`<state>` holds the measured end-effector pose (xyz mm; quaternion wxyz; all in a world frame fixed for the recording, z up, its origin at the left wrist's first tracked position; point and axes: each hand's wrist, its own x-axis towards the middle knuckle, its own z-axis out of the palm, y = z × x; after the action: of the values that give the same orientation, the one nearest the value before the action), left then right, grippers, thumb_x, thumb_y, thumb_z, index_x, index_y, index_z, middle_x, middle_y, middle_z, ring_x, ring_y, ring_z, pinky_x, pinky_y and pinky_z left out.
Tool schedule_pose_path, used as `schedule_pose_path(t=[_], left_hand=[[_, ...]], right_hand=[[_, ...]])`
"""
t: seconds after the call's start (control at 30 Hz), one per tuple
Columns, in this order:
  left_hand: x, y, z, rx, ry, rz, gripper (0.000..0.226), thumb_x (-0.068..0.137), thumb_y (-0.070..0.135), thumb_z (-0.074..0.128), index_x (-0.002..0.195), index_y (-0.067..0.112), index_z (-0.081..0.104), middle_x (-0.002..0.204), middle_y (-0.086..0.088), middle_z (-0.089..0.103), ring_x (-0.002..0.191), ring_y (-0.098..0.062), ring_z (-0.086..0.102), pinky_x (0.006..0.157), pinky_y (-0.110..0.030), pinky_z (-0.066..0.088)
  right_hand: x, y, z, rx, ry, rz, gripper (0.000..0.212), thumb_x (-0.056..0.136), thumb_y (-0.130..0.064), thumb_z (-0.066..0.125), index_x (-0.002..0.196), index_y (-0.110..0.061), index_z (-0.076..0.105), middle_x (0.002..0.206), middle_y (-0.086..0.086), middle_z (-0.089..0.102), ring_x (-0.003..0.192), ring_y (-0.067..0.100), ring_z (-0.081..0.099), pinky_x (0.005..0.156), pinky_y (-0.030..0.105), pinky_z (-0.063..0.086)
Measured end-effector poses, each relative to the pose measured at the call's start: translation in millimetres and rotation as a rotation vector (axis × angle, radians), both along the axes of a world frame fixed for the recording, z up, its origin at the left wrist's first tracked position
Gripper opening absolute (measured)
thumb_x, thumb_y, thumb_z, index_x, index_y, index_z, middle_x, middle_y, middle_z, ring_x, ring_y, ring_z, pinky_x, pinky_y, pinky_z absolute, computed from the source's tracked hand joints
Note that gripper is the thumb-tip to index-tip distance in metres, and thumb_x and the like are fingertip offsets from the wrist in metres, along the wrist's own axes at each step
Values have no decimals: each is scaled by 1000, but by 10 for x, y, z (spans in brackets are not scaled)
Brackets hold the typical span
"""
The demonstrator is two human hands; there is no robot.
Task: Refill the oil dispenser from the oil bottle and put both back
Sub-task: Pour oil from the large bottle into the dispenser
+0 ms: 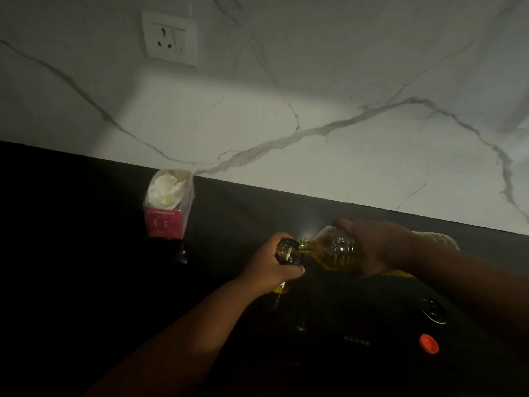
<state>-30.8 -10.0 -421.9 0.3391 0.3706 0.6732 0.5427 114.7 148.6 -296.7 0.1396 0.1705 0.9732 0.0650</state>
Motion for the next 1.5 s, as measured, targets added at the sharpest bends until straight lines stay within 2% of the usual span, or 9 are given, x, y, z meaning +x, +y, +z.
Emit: schedule_pose_path(t=[0.1, 0.2, 0.33, 0.67, 0.8, 1.0, 1.2, 1.5], left_hand=[[-6, 1, -3, -6, 3, -1, 57, 70, 20, 83, 113, 42, 52, 109, 5, 63, 101, -16, 64, 93, -46, 54], [-4, 1, -8, -8, 6, 0, 57, 69, 21, 83, 108, 47, 51, 110, 5, 62, 102, -17, 64, 93, -47, 54], [-5, 4, -14, -9, 6, 1, 57, 68, 22, 84, 106, 49, 51, 110, 3, 63, 102, -18, 64, 92, -47, 54], [-4, 14, -27, -9, 9, -1, 57, 69, 21, 83, 113, 41, 53, 109, 3, 63, 101, -19, 64, 92, -48, 54], [-1, 18, -27, -6, 11, 3, 59, 69, 21, 83, 115, 40, 52, 110, 3, 63, 101, -17, 64, 93, -48, 55], [0, 11, -20, -14, 0, 4, 57, 71, 19, 83, 108, 48, 50, 110, 3, 63, 103, -18, 63, 93, -47, 54], [-4, 19, -28, -11, 1, 3, 58, 73, 17, 82, 114, 41, 51, 108, 4, 63, 101, -16, 63, 93, -46, 54], [-2, 17, -31, -9, -3, 0, 60, 73, 17, 83, 121, 35, 51, 111, 2, 63, 102, -16, 63, 92, -43, 54]], right_hand=[[5, -5, 4, 2, 5, -5, 95, 61, -44, 82, 138, -27, 28, 117, 1, 61, 100, 18, 62, 74, 22, 40], [4, 2, 0, -16, 6, -8, 96, 60, -44, 83, 136, -27, 28, 116, 1, 62, 99, 18, 62, 76, 25, 45], [2, -2, 5, -12, 6, -2, 93, 61, -43, 82, 136, -27, 29, 116, 0, 61, 100, 17, 61, 74, 23, 41], [7, -7, 9, -7, 5, -5, 92, 61, -43, 82, 135, -27, 30, 116, 0, 61, 99, 17, 61, 73, 21, 39], [-1, 1, 5, -24, 2, -11, 94, 60, -43, 82, 136, -28, 29, 117, 1, 61, 102, 19, 62, 80, 26, 47], [-5, -3, 25, -35, -4, -2, 93, 62, -42, 82, 136, -27, 29, 117, -1, 62, 101, 16, 61, 74, 20, 39], [-12, 3, 25, -37, -3, 0, 92, 60, -42, 83, 135, -27, 31, 117, -1, 63, 102, 18, 62, 83, 30, 50], [-12, -18, 55, -52, -7, 9, 88, 63, -39, 83, 134, -26, 32, 116, -2, 62, 101, 16, 61, 75, 21, 40]])
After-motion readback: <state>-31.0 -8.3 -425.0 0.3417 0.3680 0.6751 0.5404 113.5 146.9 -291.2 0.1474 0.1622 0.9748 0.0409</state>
